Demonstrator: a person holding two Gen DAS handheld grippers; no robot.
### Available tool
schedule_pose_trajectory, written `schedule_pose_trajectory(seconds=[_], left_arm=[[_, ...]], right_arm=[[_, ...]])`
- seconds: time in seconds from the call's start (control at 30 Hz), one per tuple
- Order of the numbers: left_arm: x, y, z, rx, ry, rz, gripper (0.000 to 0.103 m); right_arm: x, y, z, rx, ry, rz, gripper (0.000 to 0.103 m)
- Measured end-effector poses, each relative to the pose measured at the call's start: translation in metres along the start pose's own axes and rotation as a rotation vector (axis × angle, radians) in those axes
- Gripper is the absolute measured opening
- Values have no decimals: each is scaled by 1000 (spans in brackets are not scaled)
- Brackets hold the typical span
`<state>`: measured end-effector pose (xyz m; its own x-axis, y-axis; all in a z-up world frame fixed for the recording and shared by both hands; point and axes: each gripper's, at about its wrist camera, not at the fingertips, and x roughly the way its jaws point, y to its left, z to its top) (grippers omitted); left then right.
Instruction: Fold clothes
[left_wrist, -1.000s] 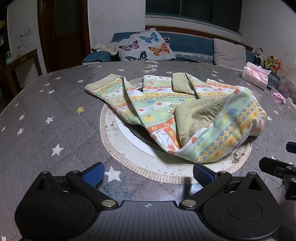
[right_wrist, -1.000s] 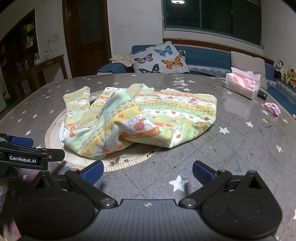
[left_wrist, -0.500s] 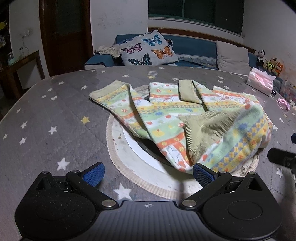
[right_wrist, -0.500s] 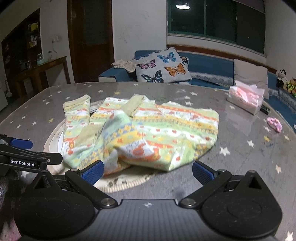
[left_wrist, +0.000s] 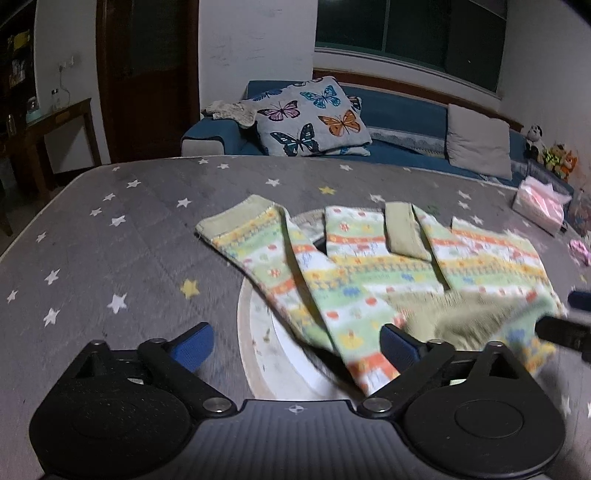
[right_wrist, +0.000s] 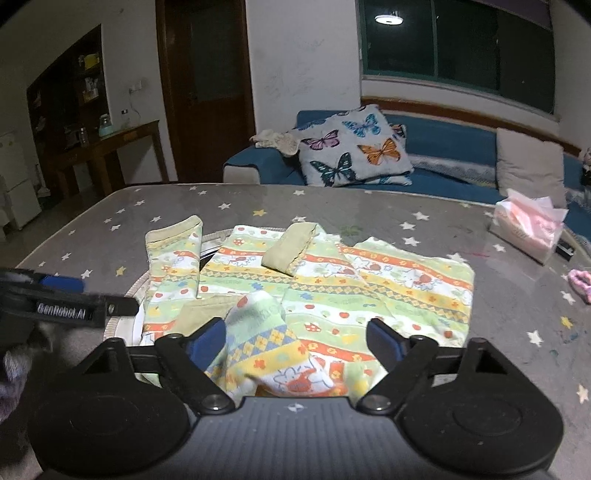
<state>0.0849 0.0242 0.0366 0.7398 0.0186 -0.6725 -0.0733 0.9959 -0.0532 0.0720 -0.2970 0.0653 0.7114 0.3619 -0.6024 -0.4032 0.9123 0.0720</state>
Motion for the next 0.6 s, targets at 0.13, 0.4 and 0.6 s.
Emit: schedule_pose_trajectory(seconds=[0.13,0.4,0.6], left_arm=[[18,1,17,-7,8,-2,89],[61,-4,43,20,53,2,89],[83,-7,47,22,111,-31,72]], right_arm=[[6,0,3,-12,9,24,74],[17,-1,16,-37,18,63,61],[24,-1,17,-48,61,140,40]])
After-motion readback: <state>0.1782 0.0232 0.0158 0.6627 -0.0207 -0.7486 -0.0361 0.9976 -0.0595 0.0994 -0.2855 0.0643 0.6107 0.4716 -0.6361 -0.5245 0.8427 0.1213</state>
